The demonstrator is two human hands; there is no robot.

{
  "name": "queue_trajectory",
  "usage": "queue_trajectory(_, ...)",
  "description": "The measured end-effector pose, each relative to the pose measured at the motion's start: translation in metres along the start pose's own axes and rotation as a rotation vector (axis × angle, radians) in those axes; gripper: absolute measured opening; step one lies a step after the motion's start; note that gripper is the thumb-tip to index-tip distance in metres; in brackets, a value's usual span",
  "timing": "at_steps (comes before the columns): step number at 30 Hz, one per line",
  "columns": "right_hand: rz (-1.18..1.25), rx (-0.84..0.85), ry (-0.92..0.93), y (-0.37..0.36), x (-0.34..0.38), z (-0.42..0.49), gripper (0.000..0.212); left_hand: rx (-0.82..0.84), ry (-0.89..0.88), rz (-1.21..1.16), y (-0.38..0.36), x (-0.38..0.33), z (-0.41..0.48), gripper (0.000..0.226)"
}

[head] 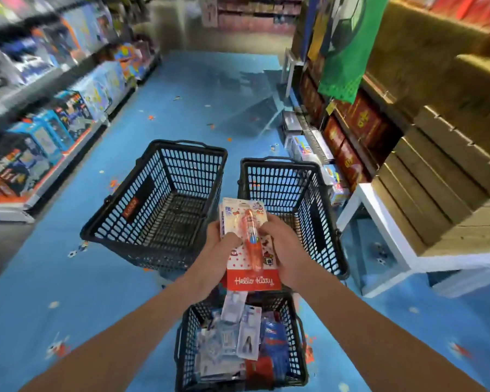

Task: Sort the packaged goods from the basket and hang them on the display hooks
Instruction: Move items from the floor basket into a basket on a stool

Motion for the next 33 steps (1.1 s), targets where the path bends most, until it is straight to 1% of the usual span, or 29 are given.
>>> queue_trajectory(2,-0.04,-0.056,0.012,0.019,0.018,0.017,0.022,0.051,-0.027,0.073,-0.025,-0.013,0.018,0.035)
queue_trajectory(5,-0.065,-0.132,0.01,0.052,0.03,0.049,0.02,0.082,-0.055,0.233,-0.064,-0.018,0.051,0.027)
queue_trajectory(9,-0.023,-0.192,-0.047,0.091,0.018,0.114,0.024,0.145,0.01,0.315,-0.106,0.004,0.112,0.036)
queue_trajectory(12,-0.023,-0.24,-0.129,0.115,-0.008,0.172,0.039,0.12,0.086,0.381,-0.124,0.039,0.163,0.04)
queue_trajectory(13,-0.049,-0.26,-0.161,0.124,-0.021,0.191,0.04,0.122,0.111,0.422,-0.129,0.057,0.182,0.042)
queue_trajectory(15,-0.133,-0.3,-0.232,0.138,-0.047,0.225,0.034,0.144,0.184,0.51,-0.137,0.092,0.211,0.048)
queue_trajectory(18,-0.24,-0.351,-0.331,0.151,-0.092,0.268,0.03,0.159,0.275,0.549,-0.148,0.146,0.241,0.055)
queue_trajectory(21,-0.276,-0.414,-0.414,0.16,-0.136,0.3,0.033,0.2,0.313,0.636,-0.158,0.185,0.257,0.042)
queue_trajectory(22,-0.286,-0.419,-0.438,0.161,-0.149,0.307,0.035,0.225,0.334,0.654,-0.16,0.197,0.261,0.042)
queue_trajectory(23,-0.29,-0.416,-0.457,0.162,-0.16,0.314,0.035,0.248,0.356,0.678,-0.16,0.213,0.267,0.046)
queue_trajectory(25,-0.319,-0.418,-0.483,0.163,-0.17,0.319,0.03,0.293,0.406,0.71,-0.162,0.235,0.275,0.071)
queue_trajectory(26,-0.336,-0.416,-0.487,0.165,-0.172,0.32,0.025,0.315,0.393,0.729,-0.161,0.25,0.282,0.081)
queue_trajectory(28,-0.388,-0.425,-0.504,0.169,-0.181,0.324,0.02,0.334,0.355,0.785,-0.162,0.269,0.291,0.092)
queue_trajectory(29,-0.425,-0.423,-0.512,0.17,-0.184,0.325,0.019,0.334,0.343,0.814,-0.163,0.275,0.295,0.095)
queue_trajectory(31,-0.492,-0.431,-0.499,0.171,-0.192,0.329,0.011,0.358,0.296,0.874,-0.163,0.291,0.304,0.092)
queue_trajectory(32,-0.551,-0.432,-0.486,0.17,-0.193,0.33,0.01,0.366,0.266,0.903,-0.165,0.293,0.307,0.092)
queue_trajectory(33,-0.64,-0.432,-0.474,0.17,-0.191,0.331,0.018,0.358,0.265,0.925,-0.165,0.293,0.309,0.092)
Point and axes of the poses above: each hand's wrist, its own z-axis towards the middle knuckle, its own y-axis out of the back of the hand, x = y × z, the point moved 3 cm from there along z, towards the middle knuckle, and after that the axes turned 11 degrees about -x, right-handed, at the moved point
